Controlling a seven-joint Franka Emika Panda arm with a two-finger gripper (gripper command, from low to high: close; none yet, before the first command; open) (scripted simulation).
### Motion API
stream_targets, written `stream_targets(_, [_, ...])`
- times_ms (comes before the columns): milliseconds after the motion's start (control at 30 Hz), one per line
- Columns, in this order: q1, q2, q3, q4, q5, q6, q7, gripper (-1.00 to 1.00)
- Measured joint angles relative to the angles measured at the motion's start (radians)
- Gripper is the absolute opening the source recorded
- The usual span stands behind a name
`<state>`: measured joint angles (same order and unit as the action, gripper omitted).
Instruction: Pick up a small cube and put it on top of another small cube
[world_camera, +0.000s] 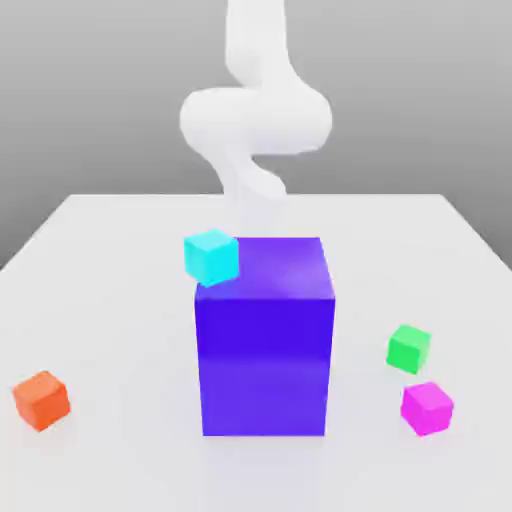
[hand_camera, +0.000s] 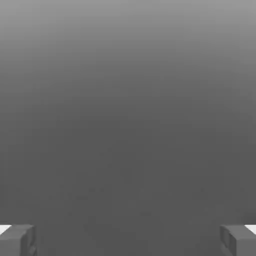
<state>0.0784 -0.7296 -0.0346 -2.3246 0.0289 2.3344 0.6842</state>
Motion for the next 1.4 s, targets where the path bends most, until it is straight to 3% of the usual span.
stream_targets(367, [0.314, 0.317, -0.111, -0.108, 0.138, 0.149, -0.520, 0.00])
stream_targets(700, [0.492, 0.598, -0.097, -0.204, 0.229, 0.283, -0.962, 0.00])
stream_targets(867, [0.567, 0.727, -0.069, -0.256, 0.202, 0.359, -1.131, 0.00])
stream_targets(1100, [0.620, 0.890, -0.064, -0.318, 0.034, 0.476, -1.245, 0.00])
stream_targets(1300, [0.596, 1.052, -0.029, -0.292, 0.055, 0.607, -1.278, 0.00])
stream_targets(1333, [0.587, 1.081, -0.018, -0.287, 0.063, 0.629, -1.283, -1.00])
stream_targets(1400, [0.587, 1.081, -0.018, -0.287, 0.063, 0.629, -1.283, -1.00])
